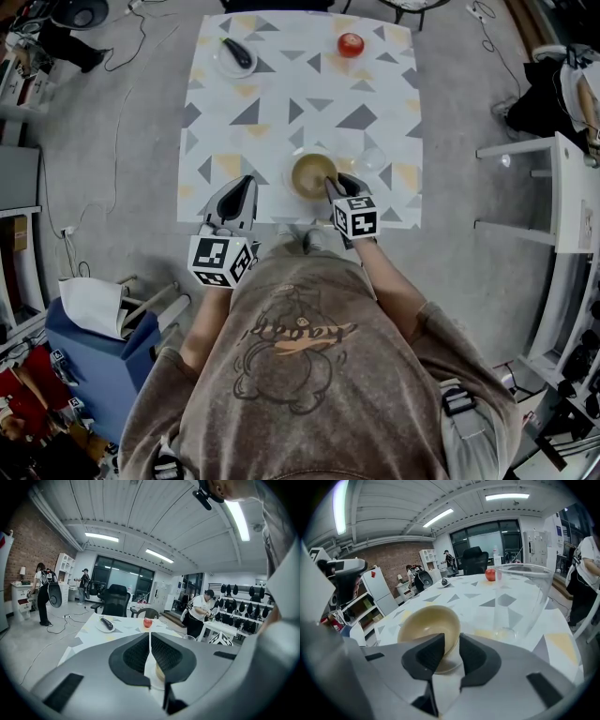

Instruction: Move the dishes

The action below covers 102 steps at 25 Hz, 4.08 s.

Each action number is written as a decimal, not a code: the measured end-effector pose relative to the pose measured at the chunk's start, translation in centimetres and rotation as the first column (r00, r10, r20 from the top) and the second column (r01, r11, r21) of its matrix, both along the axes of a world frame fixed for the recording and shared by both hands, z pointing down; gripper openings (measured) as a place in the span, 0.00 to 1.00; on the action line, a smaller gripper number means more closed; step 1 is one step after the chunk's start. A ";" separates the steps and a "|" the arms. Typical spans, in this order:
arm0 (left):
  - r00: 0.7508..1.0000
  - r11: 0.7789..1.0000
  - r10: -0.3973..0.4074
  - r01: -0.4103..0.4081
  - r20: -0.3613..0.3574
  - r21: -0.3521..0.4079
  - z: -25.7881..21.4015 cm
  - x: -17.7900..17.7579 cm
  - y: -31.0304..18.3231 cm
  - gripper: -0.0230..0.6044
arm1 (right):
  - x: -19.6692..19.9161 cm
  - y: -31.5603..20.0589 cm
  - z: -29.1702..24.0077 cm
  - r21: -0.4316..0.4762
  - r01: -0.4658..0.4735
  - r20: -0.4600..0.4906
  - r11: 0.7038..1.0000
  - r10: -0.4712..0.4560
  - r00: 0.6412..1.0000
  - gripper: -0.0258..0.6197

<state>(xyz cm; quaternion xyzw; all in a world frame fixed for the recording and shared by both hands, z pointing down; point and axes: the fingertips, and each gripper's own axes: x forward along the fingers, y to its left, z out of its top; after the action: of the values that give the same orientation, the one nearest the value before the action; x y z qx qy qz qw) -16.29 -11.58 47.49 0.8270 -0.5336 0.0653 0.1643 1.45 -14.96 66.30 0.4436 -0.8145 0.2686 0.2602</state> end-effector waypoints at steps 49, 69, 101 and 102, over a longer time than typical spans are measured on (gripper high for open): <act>0.965 0.967 0.254 -0.253 -0.057 0.037 -0.6 11.3 -1.9 0.08 | 9.6 4.9 -7.6 0.093 -0.205 0.089 0.974 0.197 0.976 0.07; 0.934 0.935 0.355 -0.354 -0.029 0.035 -0.7 14.5 -2.3 0.08 | 14.7 6.0 -4.9 -0.018 -0.363 0.109 0.931 0.363 0.925 0.07; 0.953 0.953 0.302 -0.302 -0.017 0.002 -0.1 12.6 -3.3 0.08 | 15.6 3.1 -0.3 -0.069 -0.358 0.027 0.931 0.361 0.932 0.15; 0.953 0.953 0.302 -0.302 -0.022 0.000 0.0 12.6 -3.3 0.08 | 15.5 3.0 -0.4 -0.064 -0.357 0.026 0.932 0.359 0.933 0.17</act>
<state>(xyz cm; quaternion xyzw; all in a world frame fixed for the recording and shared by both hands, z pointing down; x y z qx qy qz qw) -3.72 -14.88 47.44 0.8993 -0.3990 0.0814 0.1594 16.98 -11.92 65.87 0.5716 -0.7167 0.3432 0.2043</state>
